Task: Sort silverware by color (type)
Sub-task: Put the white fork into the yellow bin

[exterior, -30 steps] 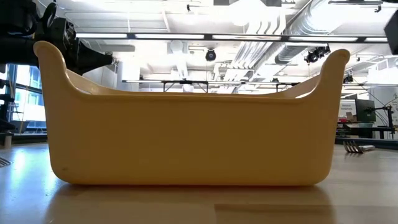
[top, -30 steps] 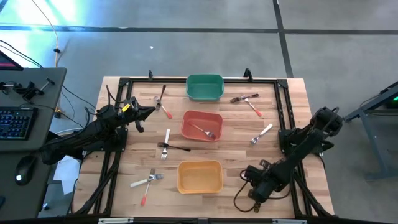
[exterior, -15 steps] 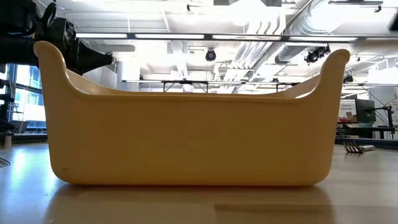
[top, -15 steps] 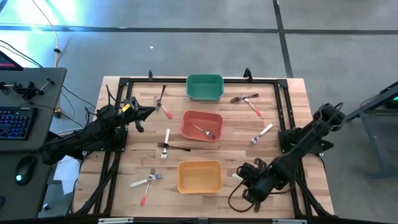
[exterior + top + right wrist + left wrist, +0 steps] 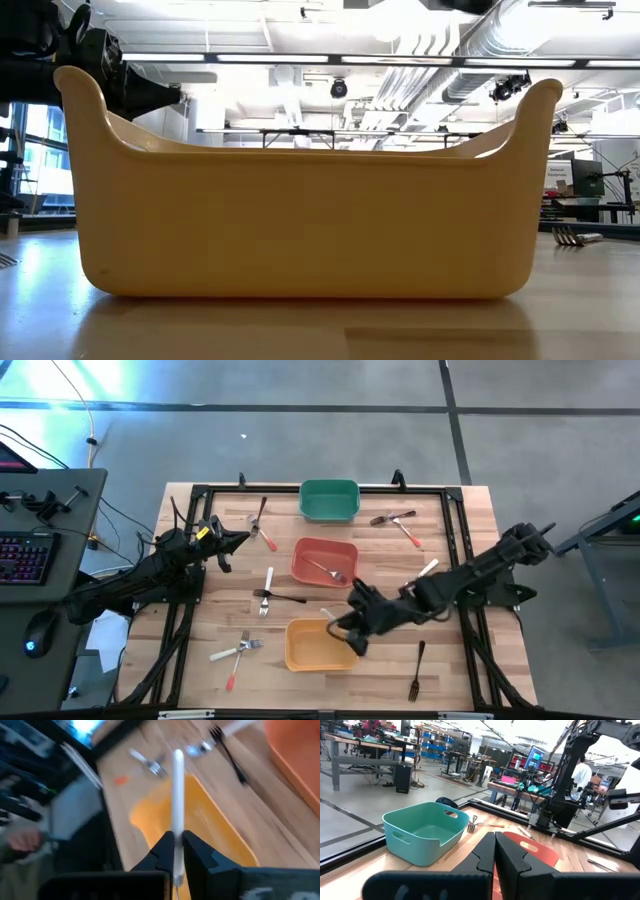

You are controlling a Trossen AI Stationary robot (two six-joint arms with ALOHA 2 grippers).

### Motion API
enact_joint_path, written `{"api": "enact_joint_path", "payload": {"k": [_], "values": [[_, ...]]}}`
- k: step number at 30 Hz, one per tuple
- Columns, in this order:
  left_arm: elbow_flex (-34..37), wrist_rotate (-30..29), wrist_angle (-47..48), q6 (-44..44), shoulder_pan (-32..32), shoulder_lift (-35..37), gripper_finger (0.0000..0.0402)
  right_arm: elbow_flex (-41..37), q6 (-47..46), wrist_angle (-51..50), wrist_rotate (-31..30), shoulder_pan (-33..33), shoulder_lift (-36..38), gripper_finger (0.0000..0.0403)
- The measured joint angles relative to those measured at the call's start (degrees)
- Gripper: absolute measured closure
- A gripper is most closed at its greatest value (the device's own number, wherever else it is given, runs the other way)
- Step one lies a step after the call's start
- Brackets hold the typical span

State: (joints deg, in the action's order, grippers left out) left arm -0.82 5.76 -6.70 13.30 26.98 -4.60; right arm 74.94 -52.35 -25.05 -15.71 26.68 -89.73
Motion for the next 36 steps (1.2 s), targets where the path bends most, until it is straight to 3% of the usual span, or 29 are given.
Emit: {"api": "enact_joint_path", "payload": {"k": [8, 16, 23, 36], "values": [[0.0, 0.0, 0.0, 0.0, 0.0, 0.0, 0.0401, 0.0, 8.1, 14.6, 6.1, -5.0, -7.0, 0.0402], [0.0, 0.0, 0.0, 0.0, 0.0, 0.0, 0.0401, -0.1, 9.4, 13.9, 8.6, -5.9, -14.2, 0.0401], [0.0, 0.0, 0.0, 0.0, 0.0, 0.0, 0.0401, -0.1, 14.9, 12.7, 9.0, -5.3, -15.1, 0.0402], [0.0, 0.0, 0.0, 0.0, 0.0, 0.0, 0.0401, -0.1, 36.1, 11.3, -13.4, 3.3, -15.1, 0.0403]]}}
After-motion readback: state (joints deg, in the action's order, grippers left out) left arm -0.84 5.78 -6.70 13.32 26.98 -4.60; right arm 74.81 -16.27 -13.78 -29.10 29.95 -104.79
